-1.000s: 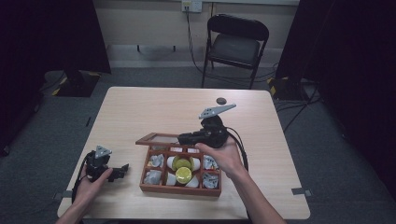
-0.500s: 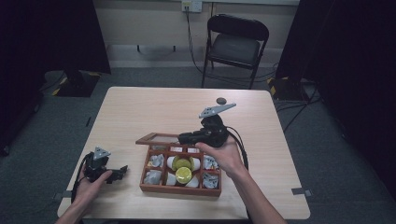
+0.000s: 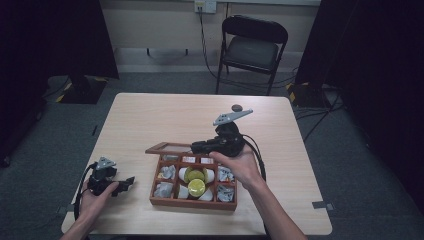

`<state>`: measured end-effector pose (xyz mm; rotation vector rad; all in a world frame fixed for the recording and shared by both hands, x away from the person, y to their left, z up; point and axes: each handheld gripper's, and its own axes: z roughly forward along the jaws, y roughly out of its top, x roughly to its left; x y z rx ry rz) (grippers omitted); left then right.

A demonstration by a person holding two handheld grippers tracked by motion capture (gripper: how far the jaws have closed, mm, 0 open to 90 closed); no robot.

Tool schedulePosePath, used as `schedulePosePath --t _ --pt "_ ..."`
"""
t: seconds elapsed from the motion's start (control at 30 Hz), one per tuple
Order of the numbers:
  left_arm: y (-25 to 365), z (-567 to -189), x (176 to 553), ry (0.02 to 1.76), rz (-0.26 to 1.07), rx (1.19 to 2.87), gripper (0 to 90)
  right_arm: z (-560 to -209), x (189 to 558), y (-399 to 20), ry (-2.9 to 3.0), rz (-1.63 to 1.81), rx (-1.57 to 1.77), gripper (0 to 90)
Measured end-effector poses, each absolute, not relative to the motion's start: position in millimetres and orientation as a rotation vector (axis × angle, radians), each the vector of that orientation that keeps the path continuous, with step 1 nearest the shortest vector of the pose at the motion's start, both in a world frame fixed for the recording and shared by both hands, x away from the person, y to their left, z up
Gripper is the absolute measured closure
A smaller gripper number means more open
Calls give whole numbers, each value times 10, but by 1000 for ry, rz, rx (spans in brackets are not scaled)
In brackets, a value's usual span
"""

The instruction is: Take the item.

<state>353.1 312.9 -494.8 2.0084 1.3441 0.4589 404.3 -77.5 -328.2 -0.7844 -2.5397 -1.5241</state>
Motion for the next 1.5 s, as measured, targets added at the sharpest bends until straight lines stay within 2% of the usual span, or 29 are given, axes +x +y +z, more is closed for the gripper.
schedulePosePath --t 0.2,0.43,0.6,0.83,1.13,1.5 --pt "3094 -4852 3502 1272 466 2009 223 -3280 4046 -775 -2540 -1524 -785 821" --pt "3082 -4737 3449 1241 383 1974 249 -3273 4053 -773 -2539 -1522 -788 821" --pt "3041 -4655 3409 1177 372 1964 281 -3267 4060 -768 -2540 -1522 -789 821" --pt "2852 -4563 3311 1046 345 1993 308 -3255 4075 -770 -2541 -1522 -788 821" --pt "2731 -4440 3268 1005 295 1975 364 -3241 4096 -772 -2540 -1521 -789 822" --pt "2388 -4331 3193 825 213 2036 366 -3235 4105 -774 -2536 -1516 -789 822"
